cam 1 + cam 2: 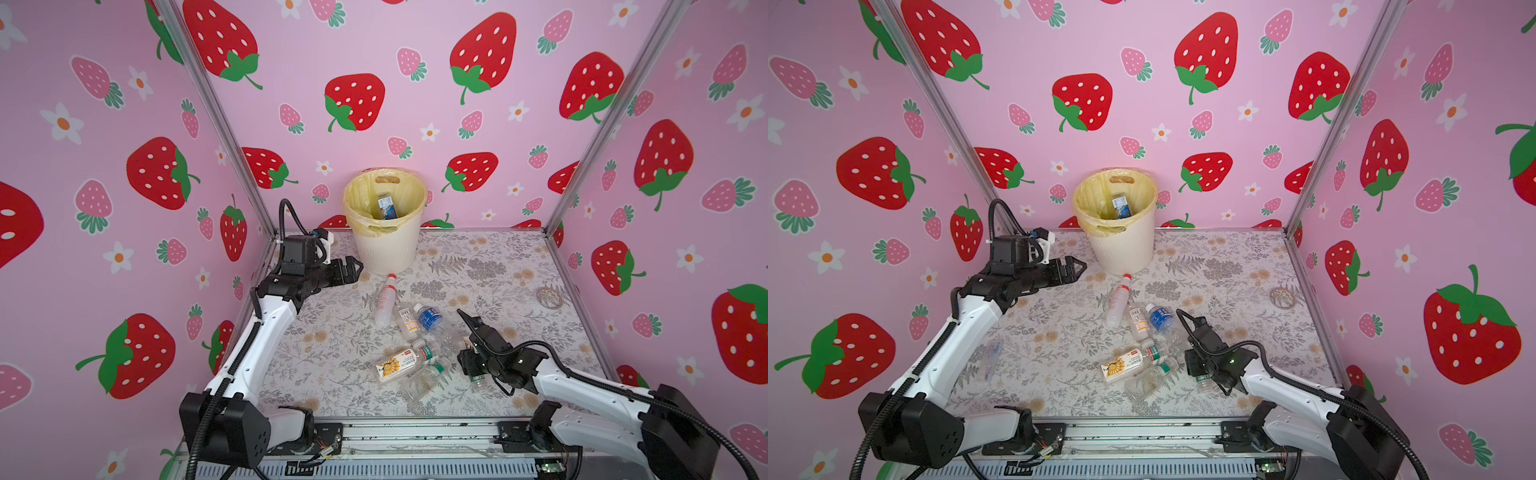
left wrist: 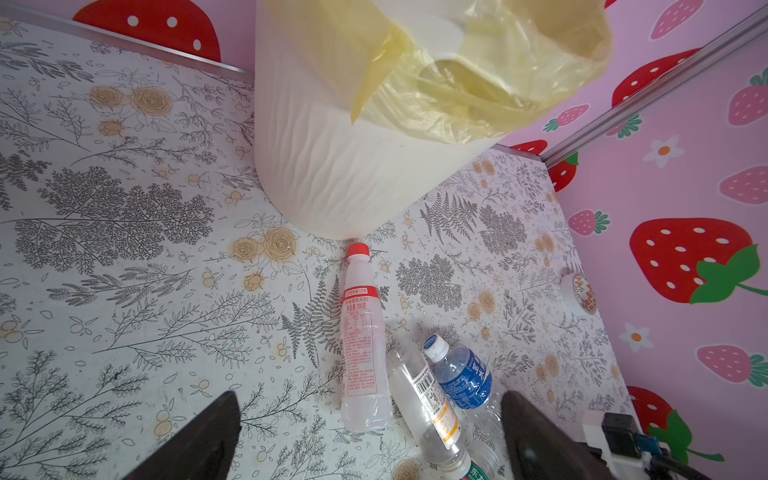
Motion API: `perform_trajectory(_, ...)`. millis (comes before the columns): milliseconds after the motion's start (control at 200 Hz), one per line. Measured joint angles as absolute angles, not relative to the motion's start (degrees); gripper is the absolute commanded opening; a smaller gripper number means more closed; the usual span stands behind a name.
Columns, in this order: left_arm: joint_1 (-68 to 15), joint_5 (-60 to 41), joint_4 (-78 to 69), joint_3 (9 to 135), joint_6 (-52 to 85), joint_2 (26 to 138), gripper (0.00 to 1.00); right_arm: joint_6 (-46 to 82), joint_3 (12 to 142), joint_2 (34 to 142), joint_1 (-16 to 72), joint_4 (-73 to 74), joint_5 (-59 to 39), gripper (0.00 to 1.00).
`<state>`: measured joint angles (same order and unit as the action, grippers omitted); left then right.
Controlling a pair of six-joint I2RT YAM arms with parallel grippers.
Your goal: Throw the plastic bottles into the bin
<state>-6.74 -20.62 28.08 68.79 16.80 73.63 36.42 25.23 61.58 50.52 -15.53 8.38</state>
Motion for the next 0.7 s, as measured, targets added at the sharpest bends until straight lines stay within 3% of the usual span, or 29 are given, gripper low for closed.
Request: perform_trajectory(700,-6.6,-20.6,28.1,68.8,16.8,73.6,0.99,41.1,31.9,57.8,49.2,-17.9,10.1,0.6)
